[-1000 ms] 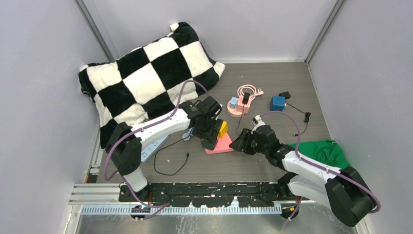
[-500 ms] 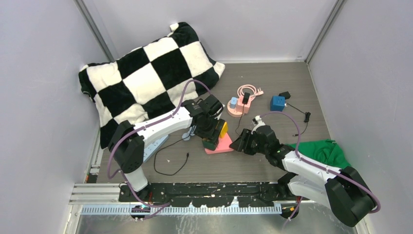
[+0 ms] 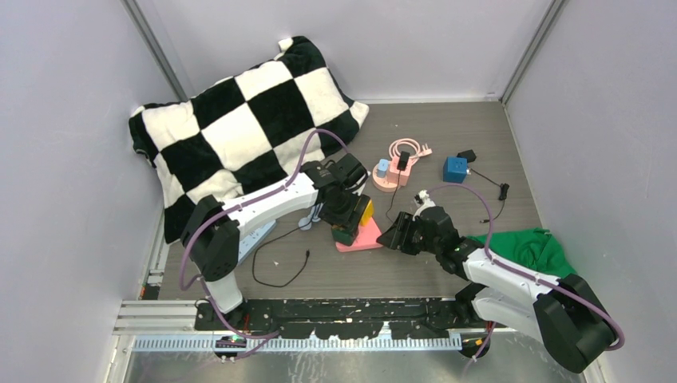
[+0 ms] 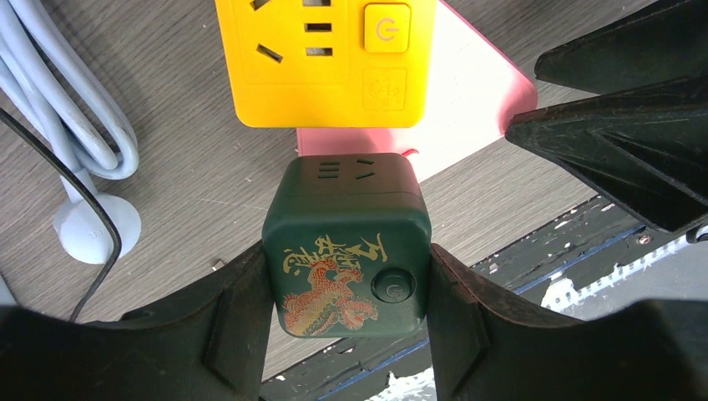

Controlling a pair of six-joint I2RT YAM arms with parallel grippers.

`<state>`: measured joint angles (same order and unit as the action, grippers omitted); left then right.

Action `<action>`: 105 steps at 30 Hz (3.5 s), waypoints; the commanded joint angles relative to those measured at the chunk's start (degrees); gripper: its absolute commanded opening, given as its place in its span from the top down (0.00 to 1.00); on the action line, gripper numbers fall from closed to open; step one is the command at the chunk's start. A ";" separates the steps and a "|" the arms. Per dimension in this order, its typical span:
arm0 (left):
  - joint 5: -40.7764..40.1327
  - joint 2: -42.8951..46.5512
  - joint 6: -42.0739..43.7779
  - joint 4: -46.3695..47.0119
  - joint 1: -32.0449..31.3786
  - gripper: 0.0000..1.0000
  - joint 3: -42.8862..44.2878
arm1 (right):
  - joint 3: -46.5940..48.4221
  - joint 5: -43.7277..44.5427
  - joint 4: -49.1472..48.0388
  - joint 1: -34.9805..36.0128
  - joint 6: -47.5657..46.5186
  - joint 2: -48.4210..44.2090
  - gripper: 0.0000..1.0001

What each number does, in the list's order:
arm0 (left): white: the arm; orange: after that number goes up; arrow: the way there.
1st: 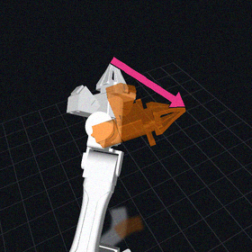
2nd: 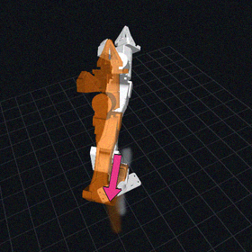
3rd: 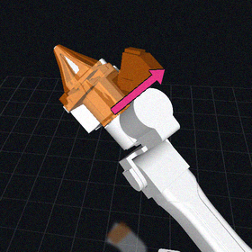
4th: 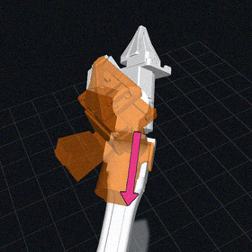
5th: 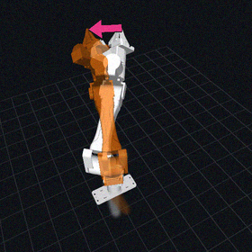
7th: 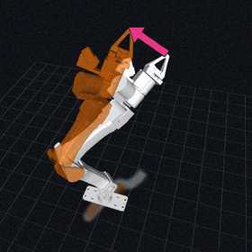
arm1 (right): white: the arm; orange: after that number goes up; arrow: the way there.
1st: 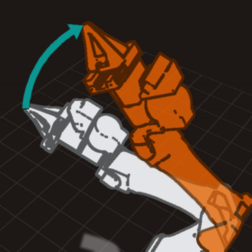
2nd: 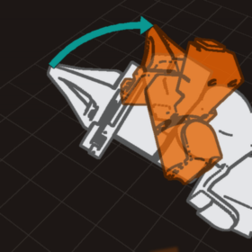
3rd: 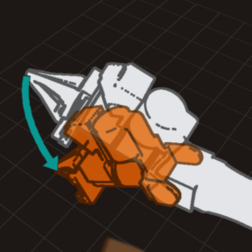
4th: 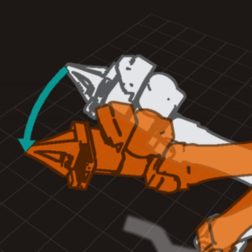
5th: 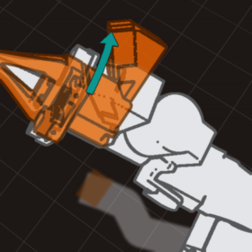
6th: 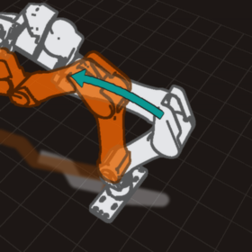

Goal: Insert the plug
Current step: Insert the plug into the socket, then pick up the plug from the center of the board.

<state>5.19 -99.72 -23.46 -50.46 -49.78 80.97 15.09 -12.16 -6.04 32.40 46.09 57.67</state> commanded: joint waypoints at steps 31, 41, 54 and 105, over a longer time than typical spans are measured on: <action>4.13 -0.15 0.52 3.39 2.23 1.00 -3.36 | -0.75 -0.51 -4.24 0.16 -0.12 0.42 0.46; 1.70 0.31 -2.86 8.16 0.66 1.00 -8.20 | -0.41 -0.14 -4.24 0.17 0.42 1.26 0.46; -2.02 0.94 -7.45 16.78 -2.66 1.00 -15.98 | 4.60 3.48 7.54 0.12 4.13 -8.71 0.38; 0.84 39.06 8.70 12.17 15.94 0.00 -21.66 | 49.43 29.13 32.00 -26.05 -27.24 14.04 0.07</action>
<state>8.45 -60.64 -20.49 -37.50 -33.78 59.29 61.12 21.02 28.86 13.15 22.50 66.04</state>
